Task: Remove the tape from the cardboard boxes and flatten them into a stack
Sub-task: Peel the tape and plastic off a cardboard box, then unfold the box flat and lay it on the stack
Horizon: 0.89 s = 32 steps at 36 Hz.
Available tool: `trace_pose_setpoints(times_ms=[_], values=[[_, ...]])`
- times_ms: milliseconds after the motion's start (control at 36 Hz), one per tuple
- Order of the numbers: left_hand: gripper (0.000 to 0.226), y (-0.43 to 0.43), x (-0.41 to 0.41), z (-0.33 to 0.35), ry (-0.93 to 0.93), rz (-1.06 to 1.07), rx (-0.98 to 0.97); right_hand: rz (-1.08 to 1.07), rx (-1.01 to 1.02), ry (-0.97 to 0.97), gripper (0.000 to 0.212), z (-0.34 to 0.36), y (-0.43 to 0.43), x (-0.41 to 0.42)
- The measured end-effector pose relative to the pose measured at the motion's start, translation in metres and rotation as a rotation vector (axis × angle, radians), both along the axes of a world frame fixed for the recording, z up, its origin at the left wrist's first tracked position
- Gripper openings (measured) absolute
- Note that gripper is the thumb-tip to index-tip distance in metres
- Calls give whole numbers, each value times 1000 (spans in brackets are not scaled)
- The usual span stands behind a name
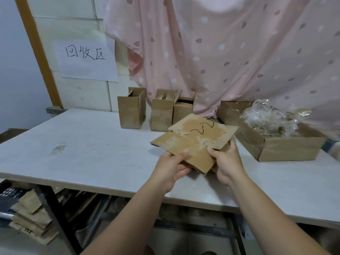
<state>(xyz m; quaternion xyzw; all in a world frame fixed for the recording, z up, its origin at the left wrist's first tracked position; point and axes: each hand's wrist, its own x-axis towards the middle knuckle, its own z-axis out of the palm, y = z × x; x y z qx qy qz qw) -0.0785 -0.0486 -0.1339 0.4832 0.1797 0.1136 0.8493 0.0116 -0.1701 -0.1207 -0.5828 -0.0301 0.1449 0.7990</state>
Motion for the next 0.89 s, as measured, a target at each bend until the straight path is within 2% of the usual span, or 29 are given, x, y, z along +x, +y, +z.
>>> trace_pose_setpoints(times_ms=[56,139,250,333,389,472,556,639,722,806,889], values=[[30,0,3,-3,42,-11,94,-29,-34,-3,63,2,-10,13],[31,8,9,-8,105,163,313,3,-97,50,44,5,-26,34],[52,18,19,-15,131,227,562,101,-209,53,42,5,-45,57],[50,18,25,-20,108,146,765,98,-374,-40,40,2,-51,68],[48,16,28,-25,113,92,924,50,-594,-179,45,0,-52,71],[39,16,34,-33,166,75,1179,21,-974,-346,76,-6,-52,71],[39,16,37,-36,211,45,1241,-37,-1258,-427,80,-12,-49,70],[48,15,37,-40,166,2,1317,2,-1393,-561,57,-14,-40,67],[49,17,38,-40,146,-6,1304,53,-1424,-720,50,-9,-22,62],[48,28,41,-35,114,-53,1225,128,-1415,-739,54,0,1,59],[44,54,44,-32,109,-23,1270,178,-1370,-753,49,6,24,63]])
